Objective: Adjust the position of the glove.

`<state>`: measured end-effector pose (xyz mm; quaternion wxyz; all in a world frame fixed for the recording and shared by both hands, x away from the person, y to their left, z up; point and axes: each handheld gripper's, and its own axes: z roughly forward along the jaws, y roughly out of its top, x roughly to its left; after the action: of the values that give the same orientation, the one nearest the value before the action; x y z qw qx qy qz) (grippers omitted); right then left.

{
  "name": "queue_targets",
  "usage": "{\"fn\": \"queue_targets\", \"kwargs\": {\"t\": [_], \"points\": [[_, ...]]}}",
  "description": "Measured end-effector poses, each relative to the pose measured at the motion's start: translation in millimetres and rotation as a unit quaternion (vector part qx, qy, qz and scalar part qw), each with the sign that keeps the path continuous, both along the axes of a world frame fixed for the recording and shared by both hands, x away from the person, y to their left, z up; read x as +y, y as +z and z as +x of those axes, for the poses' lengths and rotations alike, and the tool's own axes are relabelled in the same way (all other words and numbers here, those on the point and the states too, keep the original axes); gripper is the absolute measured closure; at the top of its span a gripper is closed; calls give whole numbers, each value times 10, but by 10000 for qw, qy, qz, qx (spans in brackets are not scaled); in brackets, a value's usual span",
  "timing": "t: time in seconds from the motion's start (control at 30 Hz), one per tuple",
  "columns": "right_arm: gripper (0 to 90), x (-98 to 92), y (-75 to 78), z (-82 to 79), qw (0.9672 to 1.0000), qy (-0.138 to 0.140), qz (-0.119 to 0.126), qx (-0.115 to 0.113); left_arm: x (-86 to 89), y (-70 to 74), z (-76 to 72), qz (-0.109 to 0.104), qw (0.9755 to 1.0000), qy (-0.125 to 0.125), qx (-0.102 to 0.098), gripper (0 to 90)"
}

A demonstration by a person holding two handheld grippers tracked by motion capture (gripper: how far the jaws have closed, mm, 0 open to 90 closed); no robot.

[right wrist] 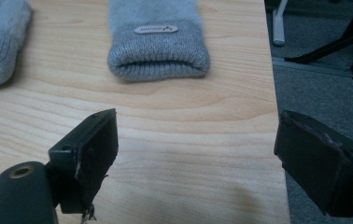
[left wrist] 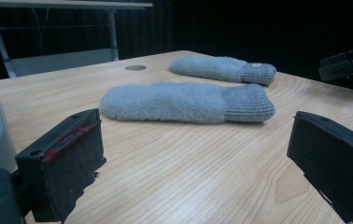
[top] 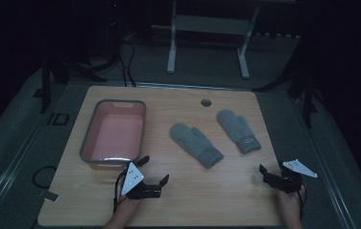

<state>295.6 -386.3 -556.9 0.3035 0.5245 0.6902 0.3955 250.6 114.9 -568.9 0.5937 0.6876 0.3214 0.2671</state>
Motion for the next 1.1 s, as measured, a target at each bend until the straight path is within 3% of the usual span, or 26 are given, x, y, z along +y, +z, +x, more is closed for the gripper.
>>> {"fn": "queue_targets", "kwargs": {"t": [0.2, 0.33, 0.4, 0.5, 0.6, 0.77, 0.8, 0.83, 0.93, 1.1], "points": [[131, 73, 63, 16, 9988, 423, -224, -70, 3, 0, 1, -10, 10000, 21, 5, 40], [131, 97, 125, 22, 9985, 495, -191, -134, 4, 0, 2, -19, 10000, 18, 2, 40], [130, 145, 246, 62, 9978, 665, 27, -75, 6, -1, 2, -24, 10000, 14, 3, 40], [126, 206, 365, 105, 9965, 825, -117, -100, 8, 0, 5, -28, 10000, 14, 15, 40], [113, 248, 486, 163, 9952, 976, 73, -45, 6, -1, 5, -62, 10000, 23, 25, 40], [113, 370, 650, 270, 9937, 1113, -112, 27, 8, -1, 3, -49, 10000, 12, 29, 40], [116, 390, 682, 307, 9923, 1219, -50, 222, 8, -1, 3, -44, 10000, 7, 26, 40], [120, 416, 708, 334, 9912, 1297, 43, 249, 7, 0, 4, -38, 10000, 3, 22, 40], [136, 538, 787, 385, 9899, 1405, -96, 159, 8, -1, 5, -51, 10000, 3, 27, 40], [136, 743, 864, 520, 9838, 1777, -3, 216, 14, -1, 8, -87, 10000, -7, 46, 40]]}}
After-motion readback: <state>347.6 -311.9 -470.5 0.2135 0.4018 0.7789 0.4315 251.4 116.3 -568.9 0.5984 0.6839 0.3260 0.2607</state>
